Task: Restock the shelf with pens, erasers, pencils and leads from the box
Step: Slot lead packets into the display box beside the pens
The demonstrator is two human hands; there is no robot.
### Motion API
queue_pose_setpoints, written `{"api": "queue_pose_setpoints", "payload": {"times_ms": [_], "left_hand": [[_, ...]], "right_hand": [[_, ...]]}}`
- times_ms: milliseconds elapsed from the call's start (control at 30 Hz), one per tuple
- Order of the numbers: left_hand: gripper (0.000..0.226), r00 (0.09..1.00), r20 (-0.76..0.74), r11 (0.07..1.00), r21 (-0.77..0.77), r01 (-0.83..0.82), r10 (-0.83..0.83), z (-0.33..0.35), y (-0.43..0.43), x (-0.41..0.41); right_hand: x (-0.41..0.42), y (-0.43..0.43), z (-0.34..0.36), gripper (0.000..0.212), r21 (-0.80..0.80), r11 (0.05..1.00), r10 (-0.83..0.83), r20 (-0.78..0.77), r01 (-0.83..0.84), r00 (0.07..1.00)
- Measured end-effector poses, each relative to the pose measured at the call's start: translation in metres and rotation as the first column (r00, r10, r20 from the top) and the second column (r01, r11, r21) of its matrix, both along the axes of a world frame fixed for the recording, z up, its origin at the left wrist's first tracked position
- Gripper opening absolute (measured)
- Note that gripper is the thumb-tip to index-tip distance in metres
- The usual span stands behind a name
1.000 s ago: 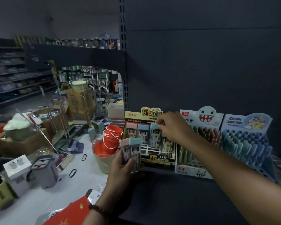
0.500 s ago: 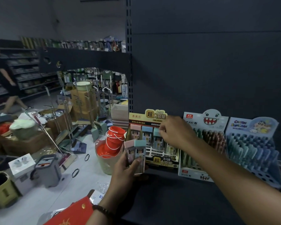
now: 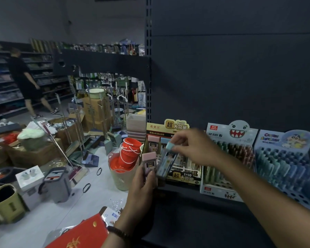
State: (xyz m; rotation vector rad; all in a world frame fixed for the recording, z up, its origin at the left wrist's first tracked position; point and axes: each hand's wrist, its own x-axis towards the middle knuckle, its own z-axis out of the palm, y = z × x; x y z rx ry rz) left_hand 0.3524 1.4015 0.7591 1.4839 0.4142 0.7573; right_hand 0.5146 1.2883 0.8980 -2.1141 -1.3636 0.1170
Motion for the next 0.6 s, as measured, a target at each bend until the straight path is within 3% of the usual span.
{"api": "queue_pose_setpoints", "payload": {"times_ms": [167,367,600], "left_hand": [[0.031,0.996,0.008,0.992,0.084,-0.090,0.089,-0.003,0.001,-0.001],[0.031,0.991,-0.023,0.987,0.089,-0.132,0.134,-0.004,-0.001,-0.002],[0.027,0.992,-0.039,0.989,0.086,-0.119,0.123,-0.004,-0.001,-0.001]], "right_hand": [[0.023,-0.017,0.014,0.013,0.250,0.944,-0.232,0.045,0.214,0.972],[0.021,-0.008,-0.018,0.011,0.082,0.971,-0.238,0.208,0.225,0.949],[0.025,-0.003,-0.022,0.012,0.068,0.972,-0.235,0.237,0.225,0.943]]}}
